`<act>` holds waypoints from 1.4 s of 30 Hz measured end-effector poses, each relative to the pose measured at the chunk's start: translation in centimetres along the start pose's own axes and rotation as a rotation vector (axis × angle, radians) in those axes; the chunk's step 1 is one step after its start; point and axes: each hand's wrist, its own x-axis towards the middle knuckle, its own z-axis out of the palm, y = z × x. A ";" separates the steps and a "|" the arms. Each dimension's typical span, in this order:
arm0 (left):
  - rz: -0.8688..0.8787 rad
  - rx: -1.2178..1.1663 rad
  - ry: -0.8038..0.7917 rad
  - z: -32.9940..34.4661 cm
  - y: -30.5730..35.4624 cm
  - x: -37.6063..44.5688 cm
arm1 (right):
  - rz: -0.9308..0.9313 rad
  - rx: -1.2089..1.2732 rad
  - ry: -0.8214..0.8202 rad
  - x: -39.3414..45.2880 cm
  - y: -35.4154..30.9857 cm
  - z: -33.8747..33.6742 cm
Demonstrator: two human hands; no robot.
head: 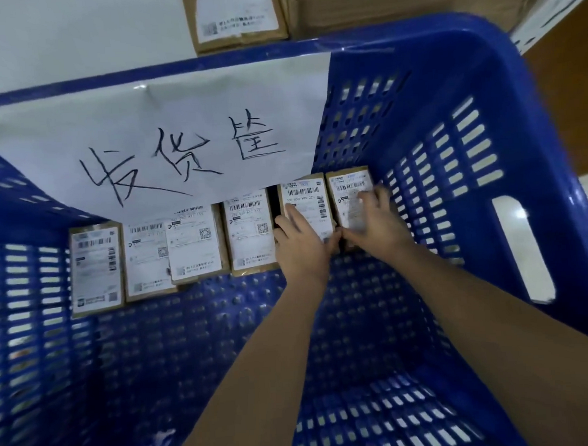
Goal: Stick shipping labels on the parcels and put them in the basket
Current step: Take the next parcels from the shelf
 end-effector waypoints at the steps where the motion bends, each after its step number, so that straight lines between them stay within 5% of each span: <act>1: 0.002 0.072 0.007 0.0 0.0 0.1 | -0.022 0.010 -0.002 -0.1 0.0 0.1; 5: 0.053 0.405 -0.020 -0.8 -0.3 0.2 | -0.075 0.048 -0.041 -0.8 0.0 0.5; 12: 0.014 0.538 -0.111 -1.8 -0.5 1.4 | -0.092 -0.043 -0.135 -0.7 -0.6 0.2; 18: 0.067 0.282 -0.078 -3.6 -1.5 1.4 | -0.015 -0.381 -0.126 -1.4 -3.0 -1.5; 22: 0.217 0.320 -0.071 -6.0 -4.2 0.1 | -0.053 -0.416 -0.087 -3.0 -5.3 -3.1; 29: 0.080 0.283 -0.045 -11.8 -7.5 -4.6 | -0.190 -0.458 0.039 -7.1 -10.3 -6.9; 42: 0.119 0.192 0.351 -26.3 -8.5 -7.3 | -0.373 -0.442 0.298 -10.7 -21.6 -17.5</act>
